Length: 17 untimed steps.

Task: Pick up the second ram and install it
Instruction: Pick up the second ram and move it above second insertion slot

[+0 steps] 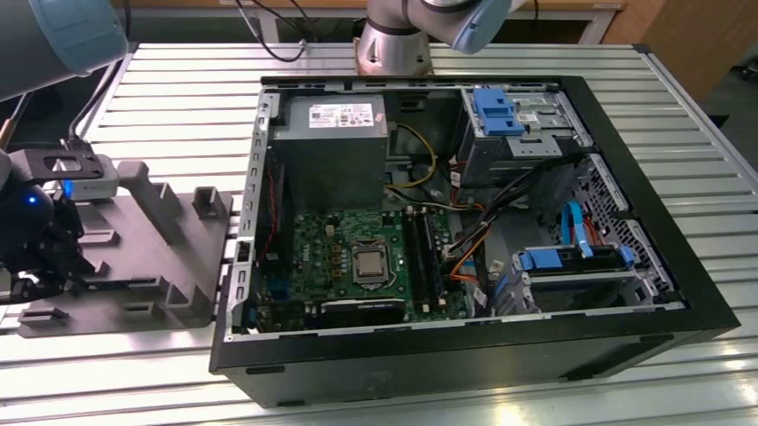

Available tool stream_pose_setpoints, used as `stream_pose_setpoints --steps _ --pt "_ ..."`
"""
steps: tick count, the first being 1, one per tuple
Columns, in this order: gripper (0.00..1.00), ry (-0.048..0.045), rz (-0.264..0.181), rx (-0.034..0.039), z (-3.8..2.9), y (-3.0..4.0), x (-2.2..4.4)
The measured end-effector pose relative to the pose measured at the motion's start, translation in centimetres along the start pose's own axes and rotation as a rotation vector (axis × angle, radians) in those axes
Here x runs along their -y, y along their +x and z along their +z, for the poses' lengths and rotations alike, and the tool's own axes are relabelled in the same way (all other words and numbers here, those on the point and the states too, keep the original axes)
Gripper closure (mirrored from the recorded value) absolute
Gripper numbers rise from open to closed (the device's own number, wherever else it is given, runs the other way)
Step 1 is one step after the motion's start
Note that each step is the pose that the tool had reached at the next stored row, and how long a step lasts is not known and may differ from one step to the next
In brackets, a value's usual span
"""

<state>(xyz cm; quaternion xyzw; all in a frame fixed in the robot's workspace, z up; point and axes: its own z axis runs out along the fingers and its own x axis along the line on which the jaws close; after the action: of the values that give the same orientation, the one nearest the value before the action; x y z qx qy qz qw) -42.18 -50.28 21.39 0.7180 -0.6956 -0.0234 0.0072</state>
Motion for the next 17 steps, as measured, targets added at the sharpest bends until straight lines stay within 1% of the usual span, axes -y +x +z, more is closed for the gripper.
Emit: stream_pose_setpoints --steps 5,9,17 --pt "0.7 0.0 0.0 0.0 0.21 0.01 0.01" --pt "0.7 0.0 0.0 -0.0005 0.54 0.01 0.0" --pt "0.7 -0.0001 0.0 -0.0027 0.99 0.02 -0.03"
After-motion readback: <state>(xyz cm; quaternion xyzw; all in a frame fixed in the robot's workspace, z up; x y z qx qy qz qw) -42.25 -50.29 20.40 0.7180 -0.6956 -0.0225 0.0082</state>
